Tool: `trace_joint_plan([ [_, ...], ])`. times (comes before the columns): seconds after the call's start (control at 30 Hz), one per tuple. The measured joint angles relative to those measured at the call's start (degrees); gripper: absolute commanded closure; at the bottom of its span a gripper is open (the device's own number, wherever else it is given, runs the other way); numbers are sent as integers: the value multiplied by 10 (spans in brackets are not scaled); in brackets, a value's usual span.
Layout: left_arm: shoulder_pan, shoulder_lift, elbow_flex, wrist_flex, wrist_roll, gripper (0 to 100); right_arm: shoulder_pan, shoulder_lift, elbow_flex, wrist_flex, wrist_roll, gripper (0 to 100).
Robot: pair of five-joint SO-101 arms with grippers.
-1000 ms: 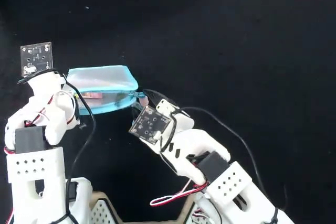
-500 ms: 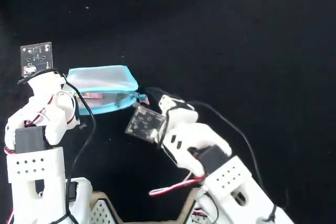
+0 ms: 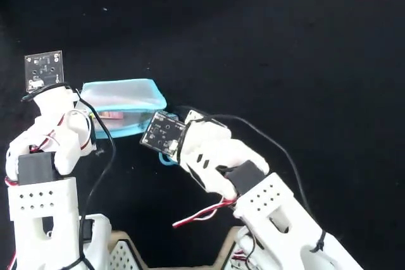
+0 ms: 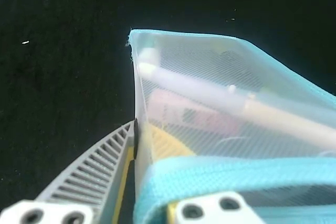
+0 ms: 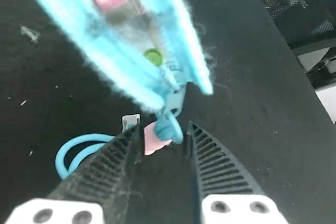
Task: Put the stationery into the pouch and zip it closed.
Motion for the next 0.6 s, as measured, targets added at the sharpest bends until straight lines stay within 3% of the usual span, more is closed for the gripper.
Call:
trace_joint_plan([
  [0.3,0,0,0,0,0,968,-1,0,-4,1,-4,907],
  [0.6,0,0,0,0,0,968,-1,0,-18,1,-84,872],
])
